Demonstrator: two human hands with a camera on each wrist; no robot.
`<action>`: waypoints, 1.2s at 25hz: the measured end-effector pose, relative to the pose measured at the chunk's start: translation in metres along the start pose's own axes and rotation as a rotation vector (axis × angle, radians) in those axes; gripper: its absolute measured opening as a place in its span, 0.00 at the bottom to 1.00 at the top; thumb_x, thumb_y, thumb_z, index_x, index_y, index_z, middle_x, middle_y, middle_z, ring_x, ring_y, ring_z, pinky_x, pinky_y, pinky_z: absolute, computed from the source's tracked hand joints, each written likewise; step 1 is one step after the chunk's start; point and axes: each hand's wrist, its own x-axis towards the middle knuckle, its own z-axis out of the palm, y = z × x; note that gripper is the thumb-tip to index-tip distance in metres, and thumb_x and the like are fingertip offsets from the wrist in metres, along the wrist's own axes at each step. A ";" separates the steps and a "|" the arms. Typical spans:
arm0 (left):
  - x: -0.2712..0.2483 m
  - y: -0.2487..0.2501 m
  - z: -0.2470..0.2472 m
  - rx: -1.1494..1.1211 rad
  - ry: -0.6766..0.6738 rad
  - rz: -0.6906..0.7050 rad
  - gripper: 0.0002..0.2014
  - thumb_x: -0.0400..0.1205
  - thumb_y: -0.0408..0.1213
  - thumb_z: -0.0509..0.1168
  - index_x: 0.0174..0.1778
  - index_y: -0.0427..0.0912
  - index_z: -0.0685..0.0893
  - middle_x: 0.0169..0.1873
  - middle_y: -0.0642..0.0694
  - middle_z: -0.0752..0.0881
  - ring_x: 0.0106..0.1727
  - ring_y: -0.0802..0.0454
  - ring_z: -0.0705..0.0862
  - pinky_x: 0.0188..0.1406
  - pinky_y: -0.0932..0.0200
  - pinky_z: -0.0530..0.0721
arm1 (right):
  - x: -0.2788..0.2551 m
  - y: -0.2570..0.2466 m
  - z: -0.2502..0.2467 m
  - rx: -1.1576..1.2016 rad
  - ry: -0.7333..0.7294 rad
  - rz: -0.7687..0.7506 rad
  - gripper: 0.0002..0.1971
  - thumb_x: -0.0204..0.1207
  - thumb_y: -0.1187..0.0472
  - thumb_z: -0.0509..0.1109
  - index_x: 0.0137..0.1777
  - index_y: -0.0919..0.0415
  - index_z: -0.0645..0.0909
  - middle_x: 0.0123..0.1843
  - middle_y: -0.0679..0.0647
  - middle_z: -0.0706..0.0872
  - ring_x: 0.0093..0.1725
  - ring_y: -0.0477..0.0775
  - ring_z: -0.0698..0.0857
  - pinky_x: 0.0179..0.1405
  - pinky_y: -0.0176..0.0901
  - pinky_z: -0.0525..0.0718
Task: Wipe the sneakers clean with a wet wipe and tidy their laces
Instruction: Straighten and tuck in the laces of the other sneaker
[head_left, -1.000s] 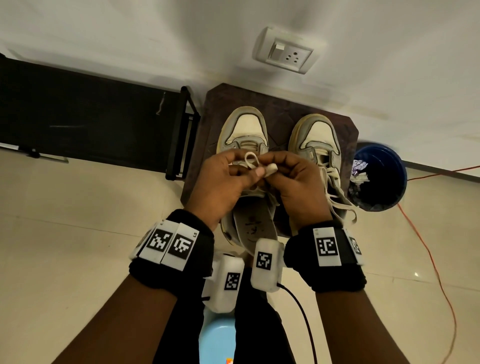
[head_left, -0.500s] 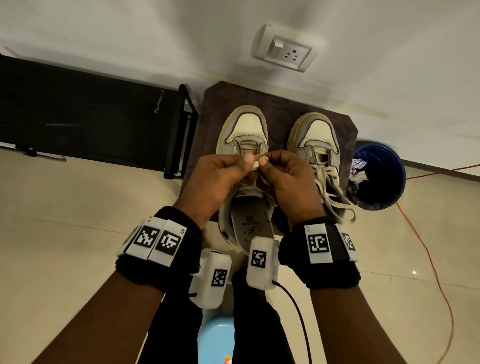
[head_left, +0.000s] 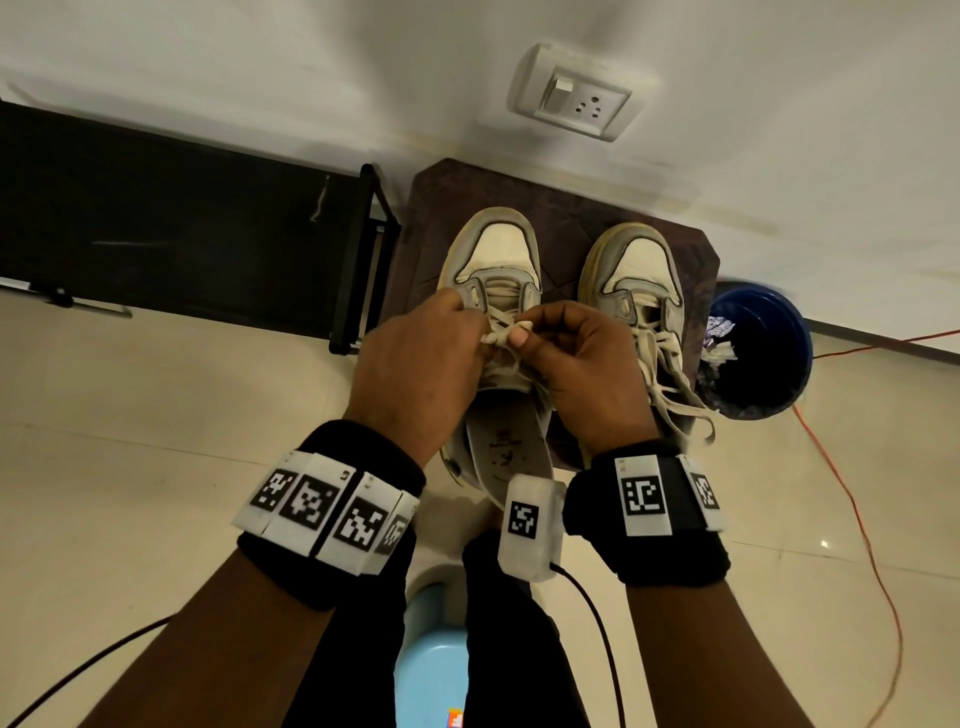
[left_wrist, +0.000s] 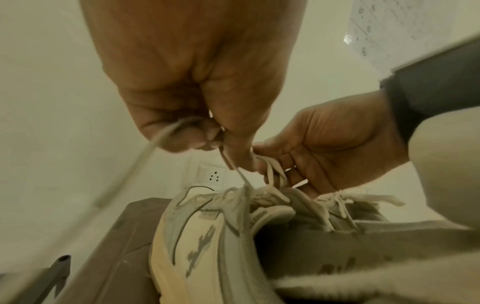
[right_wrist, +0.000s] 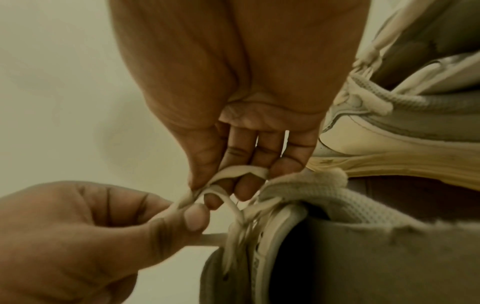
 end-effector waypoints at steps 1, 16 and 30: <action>-0.001 -0.001 -0.003 -0.022 0.022 -0.031 0.12 0.82 0.49 0.63 0.54 0.47 0.85 0.49 0.48 0.82 0.42 0.52 0.81 0.39 0.55 0.79 | -0.001 0.000 0.000 -0.006 0.007 -0.008 0.05 0.75 0.69 0.72 0.46 0.59 0.85 0.42 0.57 0.90 0.41 0.48 0.90 0.42 0.37 0.87; -0.013 -0.035 0.015 -0.493 0.033 -0.443 0.15 0.70 0.54 0.75 0.32 0.46 0.85 0.30 0.50 0.86 0.34 0.52 0.85 0.39 0.47 0.87 | 0.001 0.032 -0.019 -0.342 0.356 0.054 0.03 0.70 0.60 0.74 0.41 0.57 0.89 0.36 0.53 0.90 0.39 0.54 0.89 0.46 0.59 0.88; -0.042 -0.001 0.038 0.287 0.070 0.263 0.14 0.72 0.37 0.70 0.54 0.41 0.88 0.37 0.44 0.85 0.30 0.48 0.82 0.20 0.62 0.68 | -0.070 0.039 -0.011 -0.567 0.291 -0.122 0.09 0.72 0.62 0.73 0.52 0.54 0.85 0.45 0.48 0.88 0.44 0.46 0.85 0.45 0.45 0.85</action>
